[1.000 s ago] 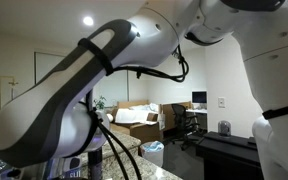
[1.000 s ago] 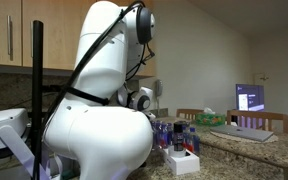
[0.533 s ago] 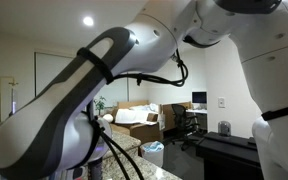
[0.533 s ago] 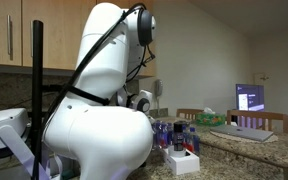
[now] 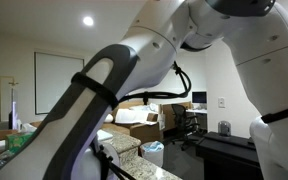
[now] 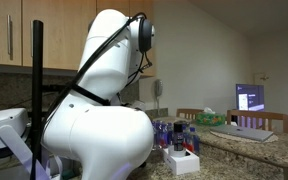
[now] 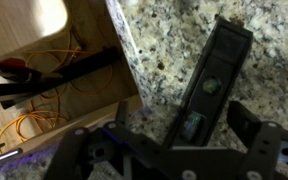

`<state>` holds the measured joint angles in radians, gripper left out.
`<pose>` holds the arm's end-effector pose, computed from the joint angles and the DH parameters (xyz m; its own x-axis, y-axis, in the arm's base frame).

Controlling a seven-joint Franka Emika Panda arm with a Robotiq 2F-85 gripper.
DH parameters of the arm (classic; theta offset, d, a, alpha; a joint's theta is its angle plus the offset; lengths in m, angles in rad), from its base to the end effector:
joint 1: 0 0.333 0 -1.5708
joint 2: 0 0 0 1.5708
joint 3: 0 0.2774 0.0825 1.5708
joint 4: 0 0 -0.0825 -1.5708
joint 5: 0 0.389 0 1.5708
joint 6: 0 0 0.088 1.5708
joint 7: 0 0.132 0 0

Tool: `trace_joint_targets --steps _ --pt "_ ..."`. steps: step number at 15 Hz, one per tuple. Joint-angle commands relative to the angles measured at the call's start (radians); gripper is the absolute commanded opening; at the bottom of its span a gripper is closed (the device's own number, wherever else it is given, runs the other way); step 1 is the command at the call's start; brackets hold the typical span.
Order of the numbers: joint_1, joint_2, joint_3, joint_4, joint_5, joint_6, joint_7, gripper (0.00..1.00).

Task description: Put the black bottle on the white box, place the tape over the bottle, put the black object on top of the black bottle

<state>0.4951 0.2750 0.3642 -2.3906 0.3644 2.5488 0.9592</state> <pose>0.3047 0.3737 0.1375 0.8717 -0.3880 -0.2995 -0.4131 -0.9104 -0.0229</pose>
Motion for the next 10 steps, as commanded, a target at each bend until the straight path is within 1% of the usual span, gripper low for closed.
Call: trace_joint_targets --steps 1,2,3,6,10 --pt "0.021 -0.016 0.012 -0.025 0.010 0.041 0.095 1.00" --pt "0.026 -0.010 0.010 -0.028 0.005 0.059 0.119 1.00" --pt "0.042 -0.011 -0.004 -0.039 -0.024 0.088 0.171 1.00" --pt "0.058 -0.004 -0.015 -0.062 -0.043 0.157 0.253 1.00" --pt "0.070 0.019 -0.038 -0.085 -0.074 0.213 0.337 1.00"
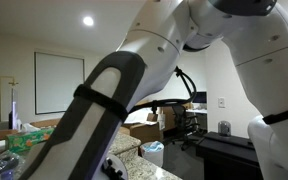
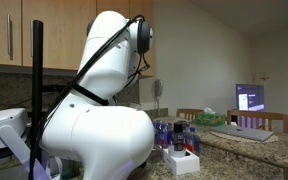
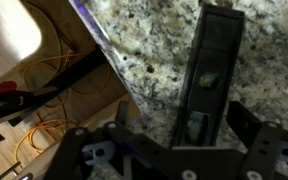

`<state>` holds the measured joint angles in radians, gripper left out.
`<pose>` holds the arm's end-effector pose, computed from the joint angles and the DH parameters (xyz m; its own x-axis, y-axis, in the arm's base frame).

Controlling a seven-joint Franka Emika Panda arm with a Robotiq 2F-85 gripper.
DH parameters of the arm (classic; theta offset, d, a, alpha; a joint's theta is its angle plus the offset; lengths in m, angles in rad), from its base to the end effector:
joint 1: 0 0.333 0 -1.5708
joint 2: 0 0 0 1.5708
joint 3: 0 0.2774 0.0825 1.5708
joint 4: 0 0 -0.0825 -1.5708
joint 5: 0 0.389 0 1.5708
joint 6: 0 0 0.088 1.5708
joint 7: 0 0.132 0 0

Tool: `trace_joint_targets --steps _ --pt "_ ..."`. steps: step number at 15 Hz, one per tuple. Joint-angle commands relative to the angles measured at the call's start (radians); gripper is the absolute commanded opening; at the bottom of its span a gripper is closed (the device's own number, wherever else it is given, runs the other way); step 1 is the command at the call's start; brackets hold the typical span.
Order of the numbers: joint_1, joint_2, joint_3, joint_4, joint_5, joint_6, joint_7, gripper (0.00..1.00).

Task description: Put the black bottle on the white box, place the tape over the bottle, put the black object on top of the black bottle

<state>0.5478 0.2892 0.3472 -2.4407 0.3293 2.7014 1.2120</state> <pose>0.2929 0.3754 0.1249 0.7875 -0.5709 -0.2323 -0.5911 -0.8063 -0.0225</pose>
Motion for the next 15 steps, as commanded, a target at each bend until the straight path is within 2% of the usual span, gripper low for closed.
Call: trace_joint_targets --steps 1,6,7,9,15 --pt "0.021 0.012 -0.030 -0.038 -0.050 0.077 0.100 1.00" --pt "0.053 0.034 -0.089 -0.021 -0.154 0.142 0.160 1.00" --pt "0.060 0.039 -0.101 -0.016 -0.173 0.145 0.165 0.75" --pt "0.068 0.046 -0.114 -0.007 -0.193 0.151 0.162 0.67" --pt "0.112 0.040 -0.160 -0.001 -0.240 0.172 0.175 0.26"
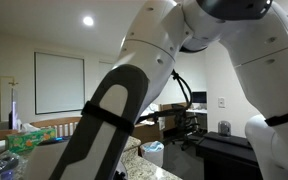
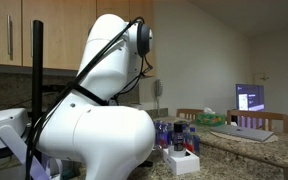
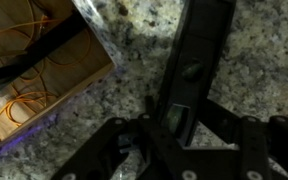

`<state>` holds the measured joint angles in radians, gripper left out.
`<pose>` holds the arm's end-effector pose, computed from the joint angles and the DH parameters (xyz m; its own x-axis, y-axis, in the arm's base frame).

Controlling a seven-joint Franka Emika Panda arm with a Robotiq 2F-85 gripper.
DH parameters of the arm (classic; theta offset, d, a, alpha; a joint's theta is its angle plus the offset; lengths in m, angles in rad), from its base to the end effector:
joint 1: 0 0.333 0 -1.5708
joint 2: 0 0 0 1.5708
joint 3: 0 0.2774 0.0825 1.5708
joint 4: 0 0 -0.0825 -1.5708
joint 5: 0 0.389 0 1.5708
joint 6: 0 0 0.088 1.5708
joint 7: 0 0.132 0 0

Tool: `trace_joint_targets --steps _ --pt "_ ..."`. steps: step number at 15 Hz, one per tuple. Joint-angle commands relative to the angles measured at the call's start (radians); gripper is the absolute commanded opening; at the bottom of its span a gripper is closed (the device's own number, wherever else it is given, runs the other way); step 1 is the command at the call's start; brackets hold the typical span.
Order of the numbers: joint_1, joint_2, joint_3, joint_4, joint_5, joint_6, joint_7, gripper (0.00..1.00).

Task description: Put the black bottle on the white box, place the tape over the bottle, put the black object on top of the black bottle

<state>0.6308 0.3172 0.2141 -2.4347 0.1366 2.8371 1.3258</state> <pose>0.3224 0.3677 0.1215 0.8115 -0.5766 -0.0953 -0.5842 -0.8047 -0.1059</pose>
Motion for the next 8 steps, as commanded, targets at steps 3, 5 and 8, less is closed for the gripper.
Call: trace_joint_targets --steps 3,5,8 --pt "0.045 0.007 -0.043 -0.010 -0.054 0.053 0.061 0.62" --pt "0.050 0.005 -0.047 -0.012 -0.048 0.063 0.055 0.68" --pt "0.058 0.003 -0.055 -0.015 -0.047 0.071 0.054 0.86"
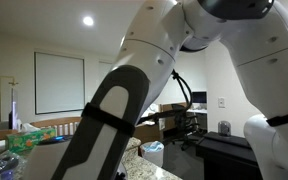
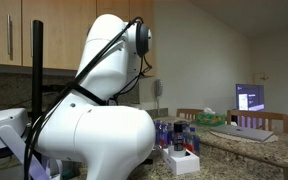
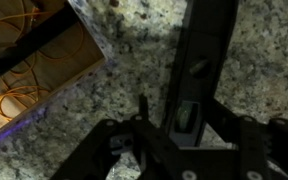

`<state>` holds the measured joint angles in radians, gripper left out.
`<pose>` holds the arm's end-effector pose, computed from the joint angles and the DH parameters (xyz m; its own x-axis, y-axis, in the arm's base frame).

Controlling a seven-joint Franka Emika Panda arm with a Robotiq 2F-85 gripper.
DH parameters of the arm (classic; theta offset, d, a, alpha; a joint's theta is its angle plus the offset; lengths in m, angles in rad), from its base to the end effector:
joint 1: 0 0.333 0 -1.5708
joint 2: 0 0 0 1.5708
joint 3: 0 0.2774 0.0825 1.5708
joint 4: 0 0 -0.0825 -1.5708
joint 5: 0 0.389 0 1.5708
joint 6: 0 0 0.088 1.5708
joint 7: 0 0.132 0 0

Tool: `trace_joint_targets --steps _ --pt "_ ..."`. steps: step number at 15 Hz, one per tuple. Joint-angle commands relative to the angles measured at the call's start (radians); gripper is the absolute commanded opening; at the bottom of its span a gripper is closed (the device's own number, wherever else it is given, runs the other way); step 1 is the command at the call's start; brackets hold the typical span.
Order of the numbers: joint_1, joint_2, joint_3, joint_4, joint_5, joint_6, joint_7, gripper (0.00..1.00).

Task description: Put the black bottle on the white box, place the tape over the bottle, put the black object on top of the black bottle

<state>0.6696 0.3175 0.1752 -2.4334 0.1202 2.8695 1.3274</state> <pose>0.3264 0.3696 0.1239 0.8212 -0.5663 -0.0698 -0.5702 -0.8104 -0.1345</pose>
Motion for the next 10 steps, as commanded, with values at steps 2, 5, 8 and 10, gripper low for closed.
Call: trace_joint_targets --steps 2,5,8,10 --pt "0.028 -0.002 -0.025 -0.018 -0.036 0.043 0.056 0.97" --pt "0.051 -0.009 -0.046 -0.022 -0.051 0.058 0.065 1.00" --pt "0.080 -0.009 -0.075 -0.019 -0.074 0.071 0.083 1.00" --pt "0.076 0.005 -0.075 -0.009 -0.065 0.074 0.074 1.00"
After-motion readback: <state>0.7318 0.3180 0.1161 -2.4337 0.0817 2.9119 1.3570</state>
